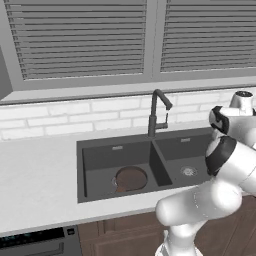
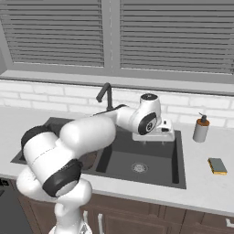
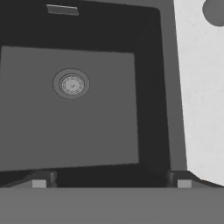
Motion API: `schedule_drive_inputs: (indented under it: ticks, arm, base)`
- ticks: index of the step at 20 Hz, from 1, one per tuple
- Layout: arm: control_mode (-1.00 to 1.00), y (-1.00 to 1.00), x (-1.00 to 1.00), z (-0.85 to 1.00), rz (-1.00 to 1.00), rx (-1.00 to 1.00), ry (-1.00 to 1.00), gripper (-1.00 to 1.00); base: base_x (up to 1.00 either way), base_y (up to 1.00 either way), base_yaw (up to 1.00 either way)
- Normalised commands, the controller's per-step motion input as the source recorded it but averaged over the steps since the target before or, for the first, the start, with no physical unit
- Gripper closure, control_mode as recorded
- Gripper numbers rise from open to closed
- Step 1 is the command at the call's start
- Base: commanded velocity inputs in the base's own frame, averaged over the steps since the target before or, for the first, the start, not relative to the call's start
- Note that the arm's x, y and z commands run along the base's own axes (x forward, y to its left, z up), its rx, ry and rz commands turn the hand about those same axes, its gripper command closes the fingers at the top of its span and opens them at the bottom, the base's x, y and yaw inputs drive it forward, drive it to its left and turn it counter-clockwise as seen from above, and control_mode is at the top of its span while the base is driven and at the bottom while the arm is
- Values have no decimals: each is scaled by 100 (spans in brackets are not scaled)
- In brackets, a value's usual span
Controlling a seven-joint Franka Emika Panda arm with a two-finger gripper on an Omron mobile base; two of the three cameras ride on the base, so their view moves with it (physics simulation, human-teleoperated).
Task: Pick the pan and sponge and place them into the sink. Then turn on the water.
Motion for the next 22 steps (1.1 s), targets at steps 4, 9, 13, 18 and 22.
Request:
schedule_drive_inputs:
  ticks: [4,9,13,18,22]
  arm:
    - [-100,-43,42,-25,-4,0,0,-100]
    - [-100,-32,28,-20,-1,0,0,-100]
    - [-100,-27,27,-22,0,0,0,-100]
    - [-100,-21,17,-15,0,0,0,-100]
    - [-100,-6,0,0,0,0,1,-100]
  base:
    - [0,0,0]
    - [0,0,0]
    - [0,0,0]
    - [0,0,0]
    - [0,0,0]
